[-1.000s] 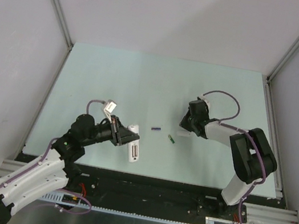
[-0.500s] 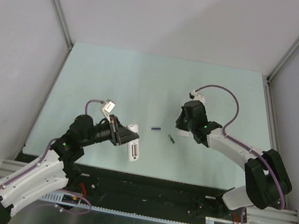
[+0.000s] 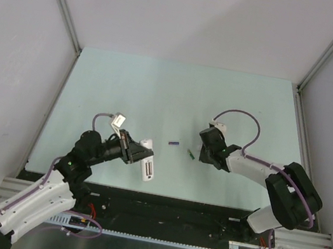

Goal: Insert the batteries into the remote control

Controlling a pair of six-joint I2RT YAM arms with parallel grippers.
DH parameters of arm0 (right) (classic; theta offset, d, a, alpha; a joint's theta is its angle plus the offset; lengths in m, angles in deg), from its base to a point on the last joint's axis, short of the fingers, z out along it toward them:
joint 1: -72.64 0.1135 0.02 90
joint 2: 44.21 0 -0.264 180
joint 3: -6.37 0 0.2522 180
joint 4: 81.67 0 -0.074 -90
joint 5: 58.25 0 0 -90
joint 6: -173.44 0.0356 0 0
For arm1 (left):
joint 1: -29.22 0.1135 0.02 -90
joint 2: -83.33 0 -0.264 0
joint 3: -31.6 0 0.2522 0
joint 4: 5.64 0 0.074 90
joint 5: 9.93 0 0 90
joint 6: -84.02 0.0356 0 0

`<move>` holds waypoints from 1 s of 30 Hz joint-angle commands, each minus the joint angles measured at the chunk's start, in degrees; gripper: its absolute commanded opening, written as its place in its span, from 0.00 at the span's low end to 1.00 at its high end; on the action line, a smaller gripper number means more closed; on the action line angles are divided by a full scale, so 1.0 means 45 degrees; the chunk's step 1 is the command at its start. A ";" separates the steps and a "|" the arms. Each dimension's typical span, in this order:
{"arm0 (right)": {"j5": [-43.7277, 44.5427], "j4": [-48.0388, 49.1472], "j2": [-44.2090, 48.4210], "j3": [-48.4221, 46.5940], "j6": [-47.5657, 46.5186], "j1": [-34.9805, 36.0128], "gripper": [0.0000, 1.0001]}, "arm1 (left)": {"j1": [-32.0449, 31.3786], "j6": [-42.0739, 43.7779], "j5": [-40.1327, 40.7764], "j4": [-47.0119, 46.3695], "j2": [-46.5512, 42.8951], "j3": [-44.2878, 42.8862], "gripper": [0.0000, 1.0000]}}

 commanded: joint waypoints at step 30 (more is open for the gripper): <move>-0.1107 0.1965 -0.0012 -0.1434 -0.0824 -0.2049 0.13 | -0.0023 0.0188 0.0439 0.0191 -0.0259 -0.0312 0.00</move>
